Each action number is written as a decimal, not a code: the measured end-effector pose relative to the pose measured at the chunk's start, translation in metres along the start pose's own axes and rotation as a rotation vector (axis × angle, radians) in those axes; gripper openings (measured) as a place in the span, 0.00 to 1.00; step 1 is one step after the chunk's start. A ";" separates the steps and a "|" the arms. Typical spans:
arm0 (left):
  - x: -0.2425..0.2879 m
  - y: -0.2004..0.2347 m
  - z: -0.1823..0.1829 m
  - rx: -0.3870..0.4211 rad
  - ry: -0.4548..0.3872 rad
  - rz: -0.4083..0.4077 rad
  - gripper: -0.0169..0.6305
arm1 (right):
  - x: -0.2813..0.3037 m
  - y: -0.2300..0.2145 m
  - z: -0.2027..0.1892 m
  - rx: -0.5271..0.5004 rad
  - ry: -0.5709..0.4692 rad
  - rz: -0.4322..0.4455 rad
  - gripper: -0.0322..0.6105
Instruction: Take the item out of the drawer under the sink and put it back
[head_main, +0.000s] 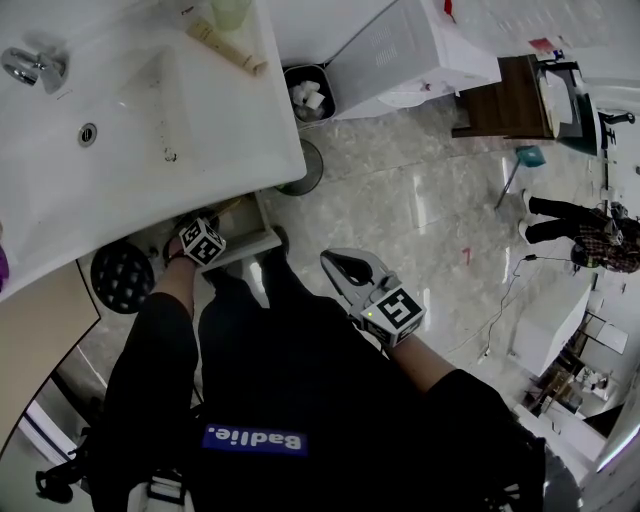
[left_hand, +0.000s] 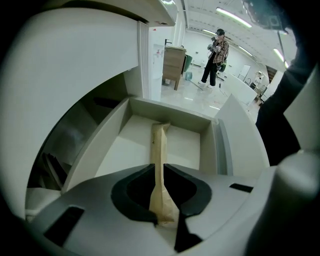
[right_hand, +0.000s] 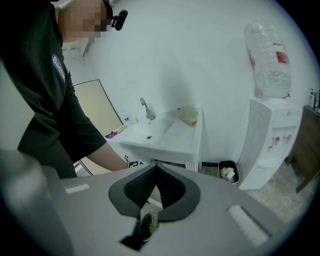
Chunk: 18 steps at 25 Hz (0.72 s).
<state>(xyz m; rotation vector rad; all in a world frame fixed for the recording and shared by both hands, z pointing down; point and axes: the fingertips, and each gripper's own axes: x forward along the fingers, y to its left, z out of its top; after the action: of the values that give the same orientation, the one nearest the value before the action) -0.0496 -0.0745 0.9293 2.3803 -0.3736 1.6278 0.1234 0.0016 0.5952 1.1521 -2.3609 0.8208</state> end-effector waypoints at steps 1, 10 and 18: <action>-0.002 0.000 0.001 0.003 0.002 -0.003 0.08 | 0.000 0.001 0.001 -0.003 0.000 0.002 0.05; -0.040 -0.007 0.009 -0.033 -0.046 0.000 0.15 | 0.002 0.018 0.007 -0.050 -0.005 0.042 0.05; -0.106 -0.037 0.024 -0.034 -0.151 0.010 0.15 | 0.002 0.045 0.030 -0.076 -0.065 0.070 0.05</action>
<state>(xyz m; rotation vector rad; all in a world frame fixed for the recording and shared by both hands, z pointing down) -0.0536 -0.0395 0.8205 2.4865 -0.4378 1.4383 0.0834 0.0031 0.5585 1.0870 -2.4757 0.7199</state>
